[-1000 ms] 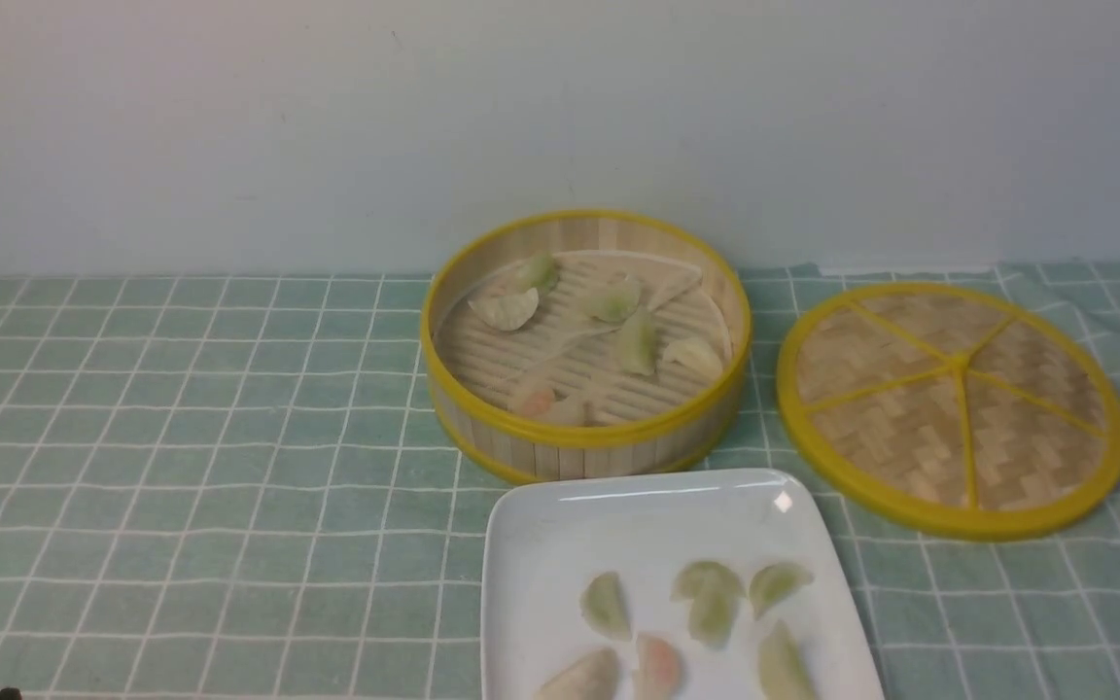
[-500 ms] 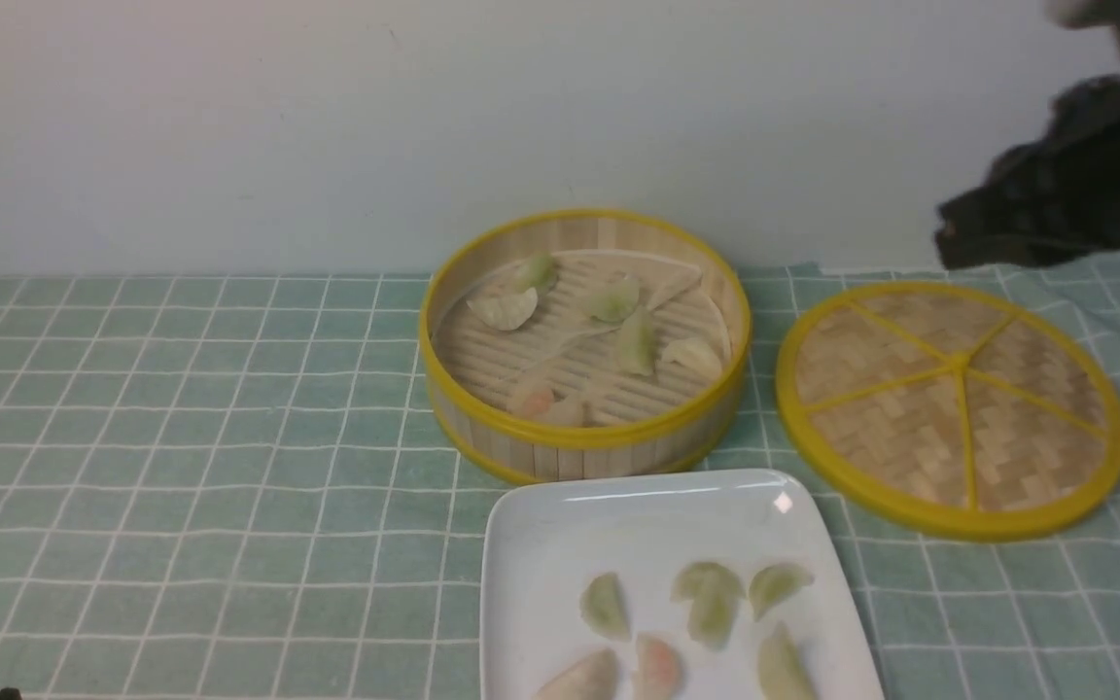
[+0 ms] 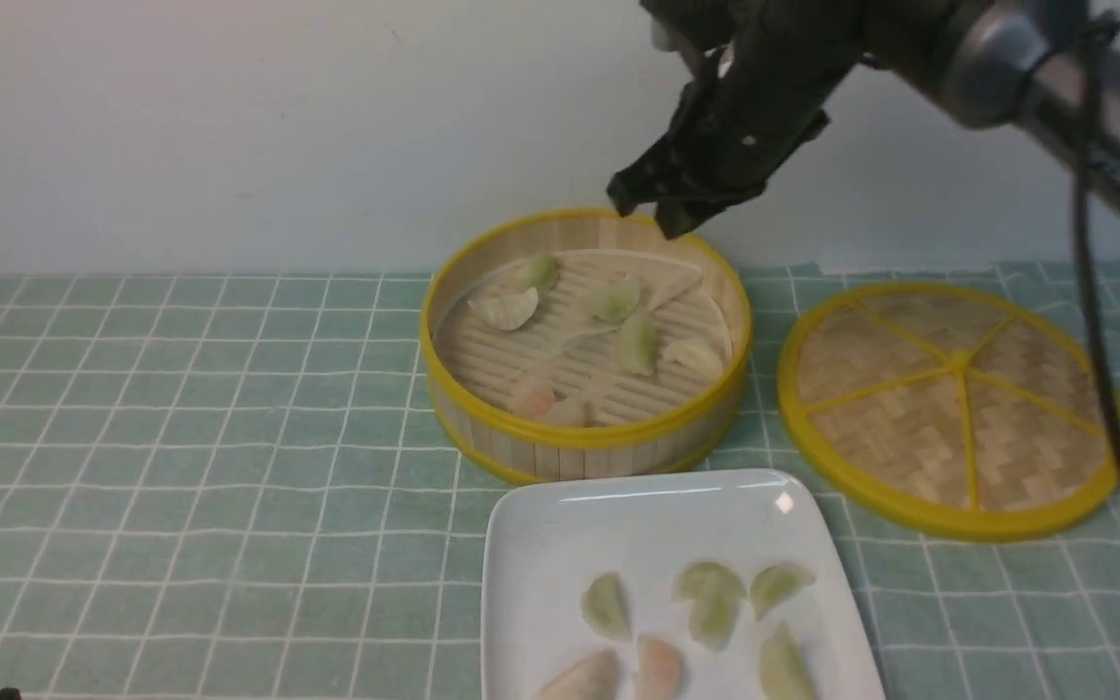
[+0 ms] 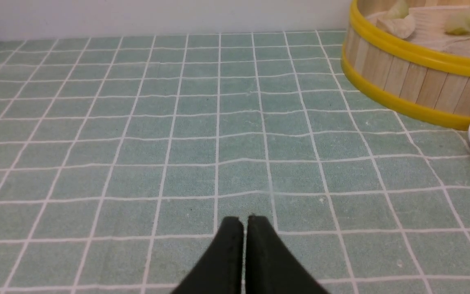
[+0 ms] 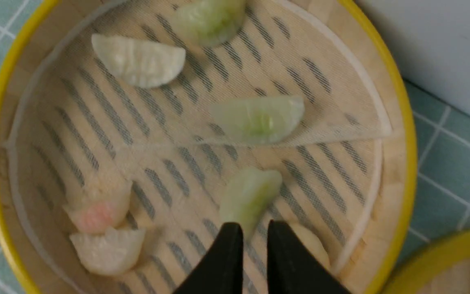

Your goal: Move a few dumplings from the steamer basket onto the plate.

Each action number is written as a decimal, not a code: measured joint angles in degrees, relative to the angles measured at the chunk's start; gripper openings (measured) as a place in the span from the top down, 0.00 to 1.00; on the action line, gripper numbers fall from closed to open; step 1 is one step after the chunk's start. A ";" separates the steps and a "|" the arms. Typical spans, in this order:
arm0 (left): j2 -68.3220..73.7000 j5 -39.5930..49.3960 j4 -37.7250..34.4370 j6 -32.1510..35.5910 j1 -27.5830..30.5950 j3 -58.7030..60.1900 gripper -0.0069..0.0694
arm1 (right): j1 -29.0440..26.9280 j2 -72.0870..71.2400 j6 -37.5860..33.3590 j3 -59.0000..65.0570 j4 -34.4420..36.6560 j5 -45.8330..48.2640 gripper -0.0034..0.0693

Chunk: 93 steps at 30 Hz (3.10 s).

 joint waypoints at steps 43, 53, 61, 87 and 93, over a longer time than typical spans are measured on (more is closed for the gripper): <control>0.00 0.00 0.00 0.00 0.00 0.00 0.92 | 3.97 -20.83 -0.42 30.67 4.60 0.11 0.62; 0.00 0.00 0.00 0.00 0.00 0.00 0.92 | 10.96 -18.23 -0.95 47.20 2.33 -4.60 0.62; 0.00 0.00 0.00 0.00 0.00 0.00 0.92 | 10.96 -14.56 0.41 43.47 -0.27 -5.77 0.34; 0.00 0.00 0.00 0.00 0.00 0.00 0.92 | 10.96 -92.46 15.70 84.85 -4.08 -32.34 0.97; 0.00 0.00 0.00 0.00 0.00 0.00 0.92 | 10.96 -111.02 18.78 98.82 -5.79 -43.51 0.97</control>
